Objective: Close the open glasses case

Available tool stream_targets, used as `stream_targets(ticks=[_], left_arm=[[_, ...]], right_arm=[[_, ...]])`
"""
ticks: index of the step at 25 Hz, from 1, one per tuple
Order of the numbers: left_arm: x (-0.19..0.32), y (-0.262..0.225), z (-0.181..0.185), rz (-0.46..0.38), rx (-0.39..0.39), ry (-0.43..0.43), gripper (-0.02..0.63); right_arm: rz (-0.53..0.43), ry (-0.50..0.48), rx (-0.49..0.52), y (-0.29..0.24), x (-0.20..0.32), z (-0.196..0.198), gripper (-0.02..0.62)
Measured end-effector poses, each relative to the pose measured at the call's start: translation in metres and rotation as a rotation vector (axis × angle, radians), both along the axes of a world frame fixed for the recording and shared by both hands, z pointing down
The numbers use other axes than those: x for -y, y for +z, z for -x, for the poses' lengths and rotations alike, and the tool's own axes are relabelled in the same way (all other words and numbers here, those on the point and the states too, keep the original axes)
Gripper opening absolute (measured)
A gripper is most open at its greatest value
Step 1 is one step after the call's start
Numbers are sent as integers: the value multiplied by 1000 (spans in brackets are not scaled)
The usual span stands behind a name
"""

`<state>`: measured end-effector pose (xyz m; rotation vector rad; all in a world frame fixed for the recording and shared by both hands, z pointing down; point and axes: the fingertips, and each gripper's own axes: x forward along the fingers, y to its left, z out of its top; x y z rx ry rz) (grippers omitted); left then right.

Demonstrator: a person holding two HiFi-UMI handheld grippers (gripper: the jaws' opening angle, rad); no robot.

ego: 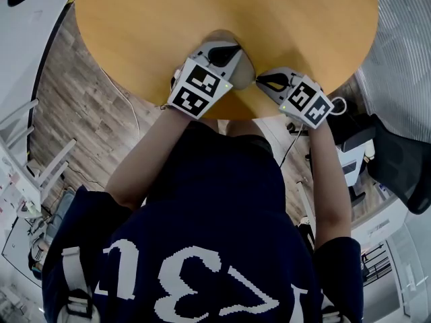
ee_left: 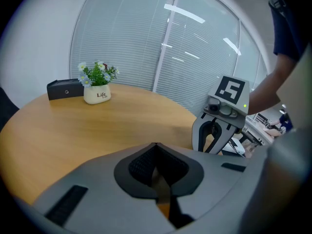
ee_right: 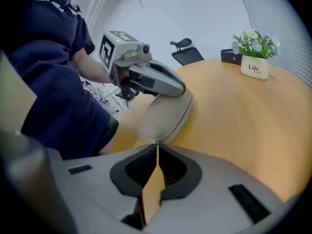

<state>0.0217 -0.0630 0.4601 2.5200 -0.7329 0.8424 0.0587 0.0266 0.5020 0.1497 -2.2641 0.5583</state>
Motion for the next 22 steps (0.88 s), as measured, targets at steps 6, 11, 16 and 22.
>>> stream_targets(ticks=[6,11,16,22], left_arm=[[-10,-6,-8,23,37,66,14],[-17,-16,-15,-12,25,72,14],[-22,-10,-14,-4,62,73,14],[-21,-7,-7,42,-13,8,14]], right_arm=[[37,83,22,5,-9,3,114],[23,144,-12,11,-3,3,36],[4,125,-18,12,-8,6,48],[-11,197,-51,15,-6,12,109]])
